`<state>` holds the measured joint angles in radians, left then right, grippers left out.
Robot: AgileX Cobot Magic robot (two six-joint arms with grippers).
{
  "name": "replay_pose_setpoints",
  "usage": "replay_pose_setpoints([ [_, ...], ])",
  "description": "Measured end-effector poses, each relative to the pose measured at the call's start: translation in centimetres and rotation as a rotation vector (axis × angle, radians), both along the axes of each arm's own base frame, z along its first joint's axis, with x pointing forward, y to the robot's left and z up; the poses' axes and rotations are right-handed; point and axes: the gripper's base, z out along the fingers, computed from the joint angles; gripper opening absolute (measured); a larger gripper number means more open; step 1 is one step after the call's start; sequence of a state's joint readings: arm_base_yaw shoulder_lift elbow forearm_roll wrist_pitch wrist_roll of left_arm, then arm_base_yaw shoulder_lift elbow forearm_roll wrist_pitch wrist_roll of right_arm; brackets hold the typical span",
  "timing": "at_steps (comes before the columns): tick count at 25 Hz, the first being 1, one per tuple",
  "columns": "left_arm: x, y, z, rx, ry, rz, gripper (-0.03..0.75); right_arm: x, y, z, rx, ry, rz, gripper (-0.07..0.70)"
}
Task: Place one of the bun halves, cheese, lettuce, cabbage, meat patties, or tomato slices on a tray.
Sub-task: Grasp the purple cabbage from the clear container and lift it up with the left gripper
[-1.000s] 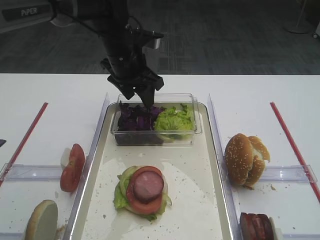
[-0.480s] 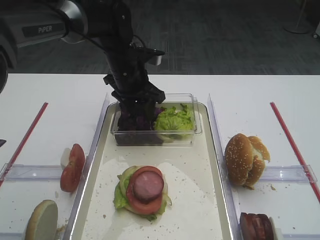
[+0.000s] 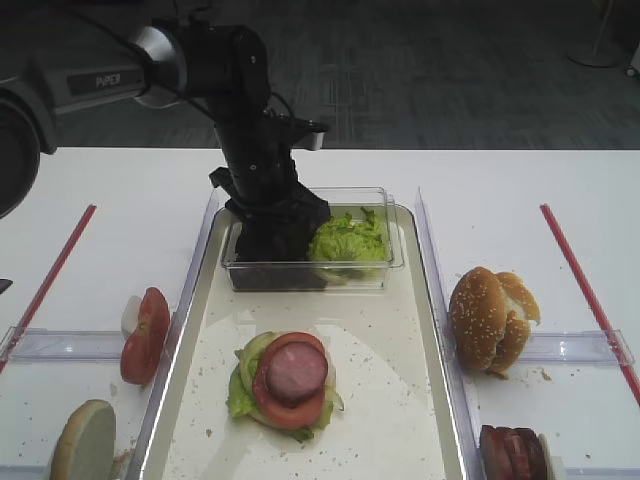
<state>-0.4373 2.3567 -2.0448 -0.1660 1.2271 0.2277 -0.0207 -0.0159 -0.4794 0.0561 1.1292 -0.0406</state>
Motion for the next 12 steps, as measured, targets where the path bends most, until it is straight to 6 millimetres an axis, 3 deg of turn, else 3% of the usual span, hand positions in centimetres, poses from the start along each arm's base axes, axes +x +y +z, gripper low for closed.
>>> replay_pose_setpoints([
  [12, 0.13, -0.12, -0.54, -0.005, 0.004, 0.003, 0.382, 0.0, 0.0, 0.0, 0.0, 0.0, 0.0, 0.678],
])
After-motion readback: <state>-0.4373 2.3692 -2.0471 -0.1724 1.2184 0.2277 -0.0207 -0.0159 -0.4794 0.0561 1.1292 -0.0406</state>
